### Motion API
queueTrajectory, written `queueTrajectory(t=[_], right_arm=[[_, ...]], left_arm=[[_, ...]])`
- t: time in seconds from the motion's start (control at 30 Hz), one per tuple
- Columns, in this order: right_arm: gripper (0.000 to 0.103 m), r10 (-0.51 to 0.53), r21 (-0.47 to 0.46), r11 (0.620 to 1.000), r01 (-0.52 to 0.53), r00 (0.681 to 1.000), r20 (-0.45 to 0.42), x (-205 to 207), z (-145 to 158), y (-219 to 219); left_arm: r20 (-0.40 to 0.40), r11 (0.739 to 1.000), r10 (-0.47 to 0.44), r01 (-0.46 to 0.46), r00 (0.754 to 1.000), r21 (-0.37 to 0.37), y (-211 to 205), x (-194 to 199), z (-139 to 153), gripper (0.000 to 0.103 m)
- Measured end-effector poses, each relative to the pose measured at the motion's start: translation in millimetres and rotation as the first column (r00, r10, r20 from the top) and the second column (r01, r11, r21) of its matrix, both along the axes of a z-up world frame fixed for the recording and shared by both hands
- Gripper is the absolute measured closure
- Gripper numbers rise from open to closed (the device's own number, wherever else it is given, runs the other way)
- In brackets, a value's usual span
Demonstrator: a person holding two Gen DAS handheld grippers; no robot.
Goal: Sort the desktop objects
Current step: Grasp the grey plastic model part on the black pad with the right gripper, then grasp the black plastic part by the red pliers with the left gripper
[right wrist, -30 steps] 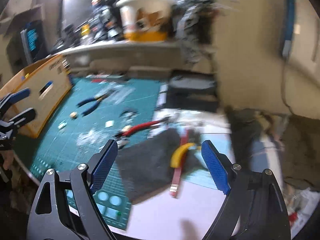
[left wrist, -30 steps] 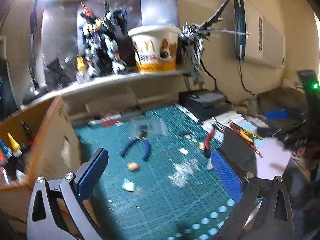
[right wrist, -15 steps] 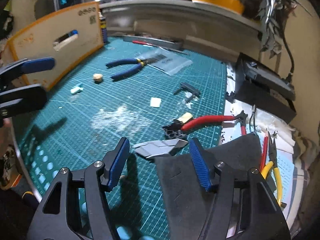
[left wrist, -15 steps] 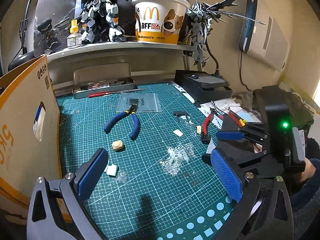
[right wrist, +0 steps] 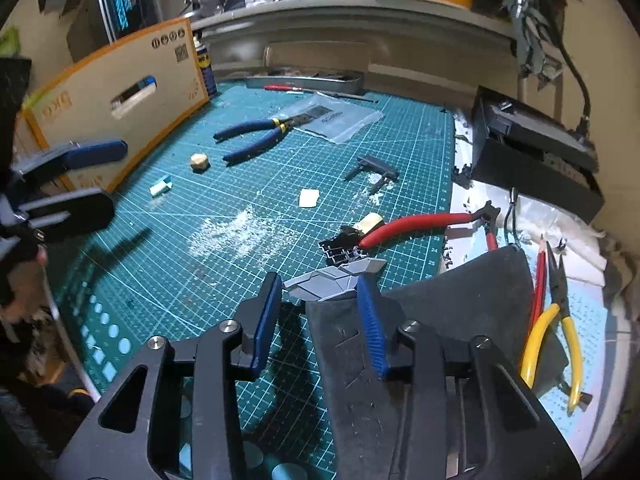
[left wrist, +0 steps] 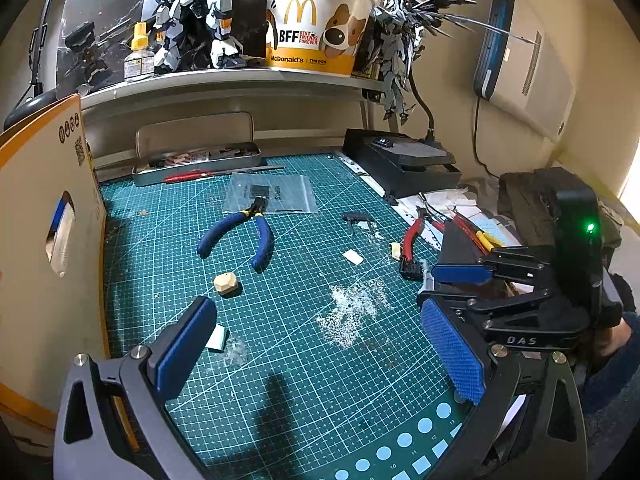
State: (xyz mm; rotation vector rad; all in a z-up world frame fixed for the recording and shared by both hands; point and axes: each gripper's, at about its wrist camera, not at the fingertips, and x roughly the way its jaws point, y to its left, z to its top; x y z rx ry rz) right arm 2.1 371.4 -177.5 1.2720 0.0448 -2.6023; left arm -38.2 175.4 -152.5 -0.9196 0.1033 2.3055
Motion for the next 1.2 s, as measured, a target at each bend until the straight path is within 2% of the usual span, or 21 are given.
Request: queueTrajectory(t=[0.07,0.13,0.27,0.3,0.33,0.37,0.43,0.5,0.57,0.63,0.7,0.73,0.9,0.97,1.2], right_arm=[[0.069,-0.002,-0.017,1.0,0.002,1.0,-0.002,1.2,1.5,2.7],[0.08,-0.005,-0.011,1.0,0.005,1.0,-0.003,1.0,2.5,2.0],[0.079,-0.041,0.014,0.999,0.041,0.999,0.025,-2.2,-0.2,1.1],[0.077,-0.049,0.02,0.999,0.048,0.999,0.019,-2.0,1.1,0.7],[0.07,-0.053,0.038,0.998,0.053,0.999,-0.004,-1.4,3.2,-0.4],[0.057,-0.062,0.064,0.996,0.064,0.998,-0.028,-1.9,5.0,-1.3],[0.044,-0.098,0.099,0.99,0.102,0.994,-0.044,-6.7,6.3,-1.2],[0.044,-0.133,0.095,0.986,0.135,0.991,-0.028,-14.1,6.3,-0.4],[0.058,-0.154,0.048,0.987,0.154,0.988,0.012,-21.4,4.2,0.6],[0.061,-0.161,0.035,0.987,0.16,0.986,0.049,-26.2,-0.9,-0.4],[0.064,-0.165,0.065,0.985,0.163,0.985,0.04,-26.8,-2.2,-3.4],[0.071,-0.167,0.072,0.984,0.164,0.985,0.04,-26.9,-2.5,-3.8],[0.08,-0.17,0.045,0.985,0.168,0.984,0.047,-19.7,2.3,4.2],[0.095,-0.17,0.035,0.985,0.169,0.984,0.05,-15.2,5.9,8.1],[0.096,-0.189,-0.027,0.982,0.189,0.982,0.028,3.7,25.9,26.3]], left_arm=[[0.004,1.0,-0.005,0.005,1.0,0.002,1.9,-0.2,-0.6,0.0],[0.004,1.0,-0.012,0.012,1.0,-0.004,4.2,0.0,-1.0,0.0],[0.008,1.0,-0.015,0.015,1.0,-0.009,5.7,1.5,0.7,0.0],[0.003,1.0,-0.015,0.015,1.0,-0.009,5.4,2.5,1.5,0.0],[-0.001,1.0,-0.015,0.015,1.0,-0.01,5.2,3.4,2.3,0.0],[-0.002,1.0,-0.015,0.015,1.0,-0.013,5.2,3.7,2.3,0.0],[-0.002,1.0,-0.013,0.013,1.0,-0.016,5.1,3.8,2.5,0.0],[-0.003,1.0,-0.011,0.011,1.0,-0.016,4.6,3.8,2.6,0.0],[-0.002,1.0,-0.009,0.009,1.0,-0.016,3.9,3.4,2.7,0.0],[0.0,1.0,-0.007,0.007,1.0,-0.016,2.6,2.7,2.3,0.0],[0.002,1.0,-0.003,0.003,1.0,-0.017,1.3,2.0,1.6,0.0],[0.005,1.0,-0.005,0.005,1.0,-0.016,0.9,1.7,1.4,0.0],[0.011,1.0,-0.01,0.01,1.0,-0.011,1.7,0.8,-0.3,0.0],[0.013,1.0,-0.014,0.014,1.0,-0.011,4.3,0.8,-1.3,0.0],[0.039,0.999,-0.049,0.049,0.998,0.008,25.4,-3.2,-10.6,0.0]])
